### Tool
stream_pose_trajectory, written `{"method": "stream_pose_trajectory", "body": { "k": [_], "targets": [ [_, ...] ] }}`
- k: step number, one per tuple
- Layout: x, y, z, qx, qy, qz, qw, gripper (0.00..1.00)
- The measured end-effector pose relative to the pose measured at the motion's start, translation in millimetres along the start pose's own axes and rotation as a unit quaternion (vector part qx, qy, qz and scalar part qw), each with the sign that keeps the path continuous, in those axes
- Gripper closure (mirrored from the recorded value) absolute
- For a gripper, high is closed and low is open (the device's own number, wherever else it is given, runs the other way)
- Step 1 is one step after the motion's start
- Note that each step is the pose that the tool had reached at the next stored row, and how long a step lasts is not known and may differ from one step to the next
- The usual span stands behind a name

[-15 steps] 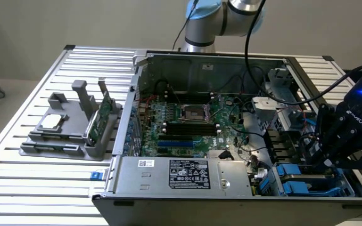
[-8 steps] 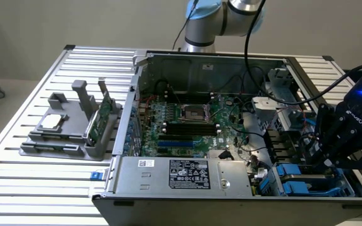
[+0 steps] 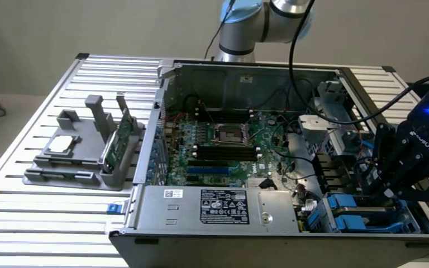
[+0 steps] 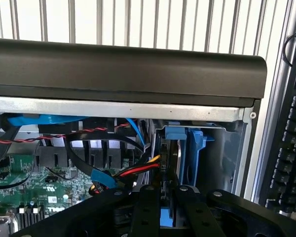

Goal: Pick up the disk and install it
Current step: 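Insert the disk into the insertion slot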

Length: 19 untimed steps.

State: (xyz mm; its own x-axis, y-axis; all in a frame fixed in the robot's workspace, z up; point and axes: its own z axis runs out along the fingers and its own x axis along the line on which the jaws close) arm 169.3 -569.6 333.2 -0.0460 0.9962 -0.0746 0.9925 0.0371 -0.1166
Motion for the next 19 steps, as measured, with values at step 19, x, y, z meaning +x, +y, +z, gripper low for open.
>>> {"method": "stream_pose_trajectory", "body": {
  "k": [19],
  "targets": [
    [-5.4,0.9,1.5,-0.0014,0.0101,-0.016,0.9998,0.83]
  ]
}}
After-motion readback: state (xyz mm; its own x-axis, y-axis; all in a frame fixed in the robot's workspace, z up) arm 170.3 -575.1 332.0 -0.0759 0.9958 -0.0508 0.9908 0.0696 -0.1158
